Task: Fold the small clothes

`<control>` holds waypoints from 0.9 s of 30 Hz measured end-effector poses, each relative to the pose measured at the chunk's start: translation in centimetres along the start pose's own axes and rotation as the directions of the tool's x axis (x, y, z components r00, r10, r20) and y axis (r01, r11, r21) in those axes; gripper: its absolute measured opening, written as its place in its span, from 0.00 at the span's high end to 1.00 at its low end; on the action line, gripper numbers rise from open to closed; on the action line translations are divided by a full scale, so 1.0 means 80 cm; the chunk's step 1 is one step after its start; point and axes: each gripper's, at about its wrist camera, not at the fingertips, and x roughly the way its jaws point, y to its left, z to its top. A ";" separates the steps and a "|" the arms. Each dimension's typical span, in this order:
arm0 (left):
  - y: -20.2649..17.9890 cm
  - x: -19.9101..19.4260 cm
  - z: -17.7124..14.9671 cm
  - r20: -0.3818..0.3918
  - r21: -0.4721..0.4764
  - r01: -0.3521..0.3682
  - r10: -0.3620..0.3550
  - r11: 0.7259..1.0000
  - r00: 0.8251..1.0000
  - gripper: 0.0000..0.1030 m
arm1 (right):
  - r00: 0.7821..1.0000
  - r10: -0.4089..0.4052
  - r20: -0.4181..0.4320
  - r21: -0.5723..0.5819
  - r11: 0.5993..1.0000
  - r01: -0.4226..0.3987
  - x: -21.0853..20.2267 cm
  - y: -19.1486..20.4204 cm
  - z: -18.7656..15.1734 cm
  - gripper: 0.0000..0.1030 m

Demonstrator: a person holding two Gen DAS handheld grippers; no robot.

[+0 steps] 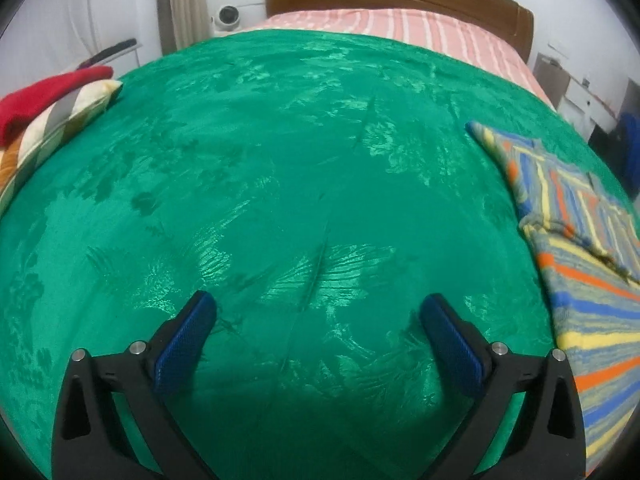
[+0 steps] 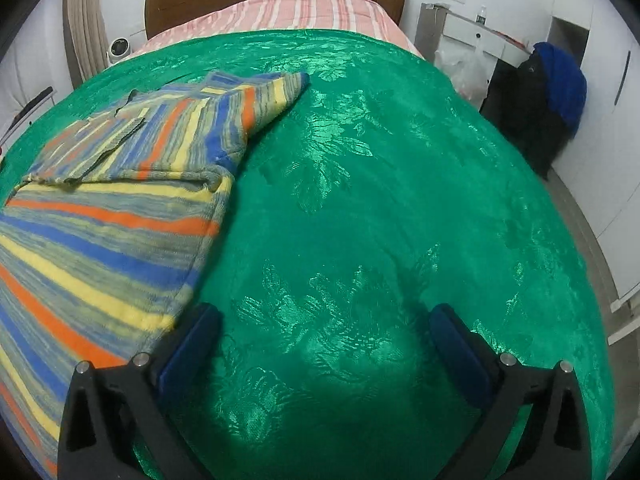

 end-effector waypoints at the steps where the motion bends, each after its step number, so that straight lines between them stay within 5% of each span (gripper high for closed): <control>1: -0.001 0.000 -0.001 0.002 0.003 -0.002 0.002 1.000 1.000 0.00 | 1.000 0.014 -0.001 0.011 1.000 -0.014 0.000 -0.004 -0.001 0.00; 8: -0.006 0.002 0.000 -0.003 0.035 -0.046 0.046 0.998 0.999 0.00 | 1.000 0.016 -0.004 0.012 1.000 -0.016 -0.002 -0.001 0.003 0.00; 27: -0.001 0.002 -0.001 0.008 0.019 -0.028 0.027 0.999 1.000 0.00 | 1.000 0.016 -0.004 0.012 1.000 -0.016 -0.001 -0.003 0.002 0.00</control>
